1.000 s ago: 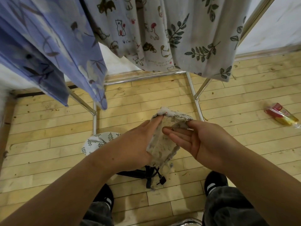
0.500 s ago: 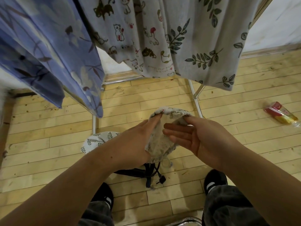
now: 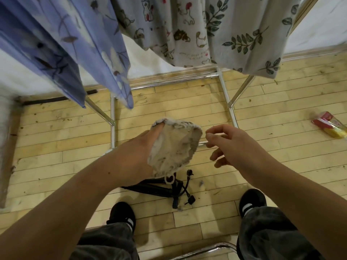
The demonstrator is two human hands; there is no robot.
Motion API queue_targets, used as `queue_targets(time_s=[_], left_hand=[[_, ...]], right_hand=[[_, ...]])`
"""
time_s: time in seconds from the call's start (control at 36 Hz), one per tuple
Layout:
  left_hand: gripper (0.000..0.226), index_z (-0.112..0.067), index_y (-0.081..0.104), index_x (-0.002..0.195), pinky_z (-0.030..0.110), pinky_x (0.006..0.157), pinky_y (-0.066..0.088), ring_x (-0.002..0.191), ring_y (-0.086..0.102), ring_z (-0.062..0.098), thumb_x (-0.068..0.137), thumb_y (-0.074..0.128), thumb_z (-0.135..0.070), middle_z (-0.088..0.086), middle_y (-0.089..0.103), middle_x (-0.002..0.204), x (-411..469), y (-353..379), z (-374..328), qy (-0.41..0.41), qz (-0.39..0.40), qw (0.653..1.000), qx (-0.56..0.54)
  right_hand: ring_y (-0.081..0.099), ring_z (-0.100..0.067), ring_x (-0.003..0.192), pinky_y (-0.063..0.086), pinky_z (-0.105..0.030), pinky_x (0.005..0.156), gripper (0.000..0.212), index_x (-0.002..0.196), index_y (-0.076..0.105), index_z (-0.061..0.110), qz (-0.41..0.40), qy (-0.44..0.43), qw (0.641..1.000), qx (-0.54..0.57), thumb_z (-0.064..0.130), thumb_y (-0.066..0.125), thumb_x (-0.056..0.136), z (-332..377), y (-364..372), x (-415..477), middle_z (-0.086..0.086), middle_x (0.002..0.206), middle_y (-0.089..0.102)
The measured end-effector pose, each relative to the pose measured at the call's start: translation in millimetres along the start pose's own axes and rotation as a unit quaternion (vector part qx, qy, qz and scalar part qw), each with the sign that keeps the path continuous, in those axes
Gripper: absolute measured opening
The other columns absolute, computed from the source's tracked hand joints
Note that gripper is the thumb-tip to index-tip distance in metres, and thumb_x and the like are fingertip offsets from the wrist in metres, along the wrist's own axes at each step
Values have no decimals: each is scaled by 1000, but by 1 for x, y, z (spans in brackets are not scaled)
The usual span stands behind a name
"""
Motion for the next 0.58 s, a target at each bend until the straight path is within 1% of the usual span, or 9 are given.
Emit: queue_targets(time_s=[0.06,0.14,0.17,0.25,0.28,0.33,0.36,0.47,0.58], left_hand=[[110,-36,-16,160,7,48,40,56,41,3,94,68,-13,-6,33,110,-5,-1,11,-10,-4,1000,-6],[110,-37,-16,160,12,50,43,67,52,4,92,68,-14,-6,40,135,-13,-2,31,-20,-13,1000,-13],[112,-39,-16,160,13,50,43,70,55,7,91,68,-12,-7,40,137,-16,-1,37,-23,-15,1000,-14],[114,-40,-17,160,20,53,47,70,60,13,90,70,-13,-10,49,114,-23,0,55,-35,-25,999,-17],[115,-40,-16,160,26,57,52,71,63,16,89,71,-14,-8,54,109,-25,1,61,-42,-27,999,-17],[116,-41,-15,160,39,66,58,77,68,24,89,74,-16,1,61,106,-30,2,71,-51,-31,998,-12],[116,-39,-15,160,40,68,58,79,68,24,89,74,-16,1,62,107,-32,2,75,-53,-32,998,-10],[113,-35,-16,160,16,51,47,68,57,8,91,70,-14,-18,43,91,-42,-2,83,-48,-30,998,-20],[111,-35,-15,160,6,54,42,65,48,-2,91,71,-19,-17,39,98,-49,-1,90,-43,-29,998,-40]], right_hand=[[69,-17,70,62,-39,70,11,111,67,22,5,0,1000,-15,26,63,102,-4,5,2,-4,98,73],[70,-18,72,63,-38,70,10,109,67,23,20,-1,999,-45,27,62,102,-10,13,4,-3,98,73],[70,-18,73,62,-36,69,9,109,67,23,26,0,998,-55,27,61,102,-12,16,5,-2,98,73],[71,-15,72,62,-31,66,9,108,66,24,37,1,995,-97,28,60,103,-22,25,7,-1,98,73],[71,-14,72,61,-28,64,9,108,66,25,41,1,993,-113,29,60,103,-26,29,7,0,98,73],[71,-13,72,58,-24,61,9,107,65,25,55,5,989,-139,30,60,103,-36,37,6,1,98,73],[70,-14,72,57,-24,61,8,107,65,25,62,10,987,-149,29,59,103,-41,42,5,1,97,73],[69,-14,70,57,-23,58,7,105,65,24,84,23,976,-198,27,59,104,-64,62,7,1,96,73],[72,-14,81,52,-18,59,7,105,63,29,111,29,953,-280,34,58,103,-92,80,12,4,102,72]])
Point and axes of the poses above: each hand's wrist, its own x-axis towards the middle knuckle, its own y-axis out of the palm, z = x × y, the point moved 9 cm from there along x, towards the middle knuckle
